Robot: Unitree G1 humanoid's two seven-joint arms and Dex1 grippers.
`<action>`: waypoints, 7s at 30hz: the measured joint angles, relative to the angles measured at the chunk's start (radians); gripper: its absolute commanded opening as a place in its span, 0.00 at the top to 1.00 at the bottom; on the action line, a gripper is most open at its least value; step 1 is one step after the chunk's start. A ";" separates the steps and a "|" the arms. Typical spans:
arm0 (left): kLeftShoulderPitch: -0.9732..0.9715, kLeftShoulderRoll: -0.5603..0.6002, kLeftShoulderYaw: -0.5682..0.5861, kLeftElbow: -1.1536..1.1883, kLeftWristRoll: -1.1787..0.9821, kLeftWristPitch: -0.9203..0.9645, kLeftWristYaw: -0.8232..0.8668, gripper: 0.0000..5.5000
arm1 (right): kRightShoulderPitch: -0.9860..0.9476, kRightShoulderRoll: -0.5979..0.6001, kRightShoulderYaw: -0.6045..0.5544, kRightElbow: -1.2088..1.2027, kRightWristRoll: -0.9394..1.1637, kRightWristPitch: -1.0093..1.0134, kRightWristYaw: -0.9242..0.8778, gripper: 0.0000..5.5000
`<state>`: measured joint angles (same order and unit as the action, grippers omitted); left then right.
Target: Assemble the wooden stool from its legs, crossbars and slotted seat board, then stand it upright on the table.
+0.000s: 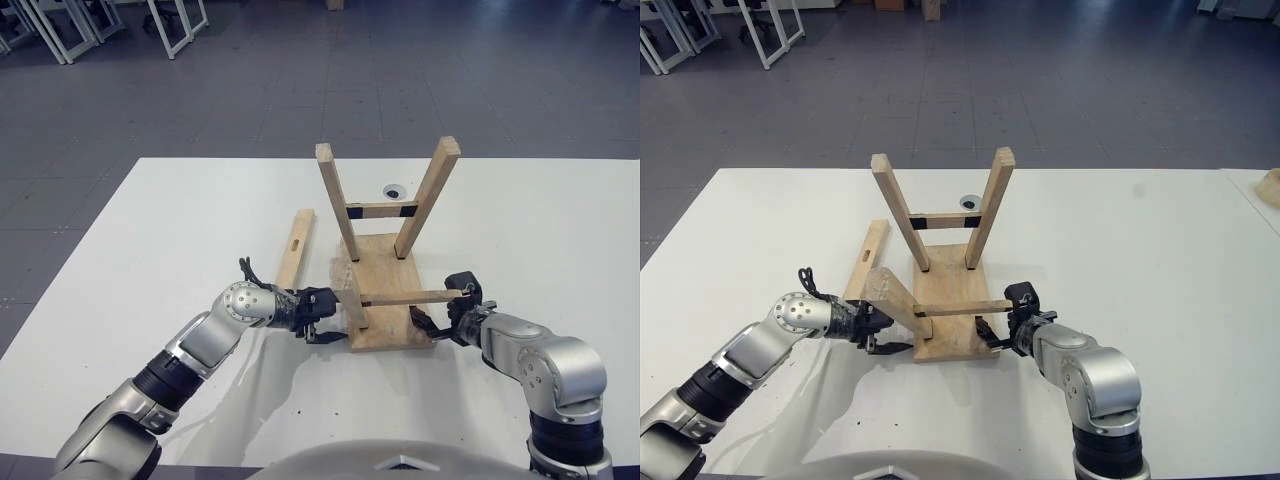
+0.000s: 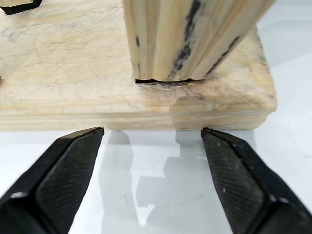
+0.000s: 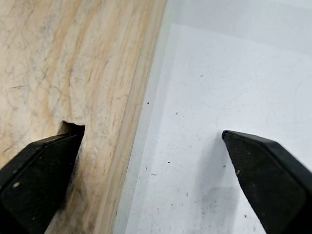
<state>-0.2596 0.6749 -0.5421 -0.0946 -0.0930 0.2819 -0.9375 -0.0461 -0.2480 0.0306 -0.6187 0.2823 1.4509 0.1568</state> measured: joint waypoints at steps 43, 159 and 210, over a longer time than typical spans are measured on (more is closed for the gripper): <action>-0.387 -0.558 0.980 -0.778 -0.561 1.258 0.674 0.29 | 0.016 -0.185 0.233 0.032 -0.099 -0.236 0.072 0.06; -0.077 -0.165 1.038 -0.129 -1.279 0.619 0.348 0.63 | -0.554 0.102 -0.603 0.248 0.754 -0.007 0.353 0.06; -0.218 -0.057 0.778 -0.018 -1.166 0.704 0.009 0.63 | -0.864 0.051 -0.321 0.662 1.009 -0.248 0.322 0.60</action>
<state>-0.4777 0.6174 0.2358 -0.1129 -1.2589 0.9855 -0.9287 -0.9097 -0.1972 -0.2899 0.0430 1.2917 1.2027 0.4785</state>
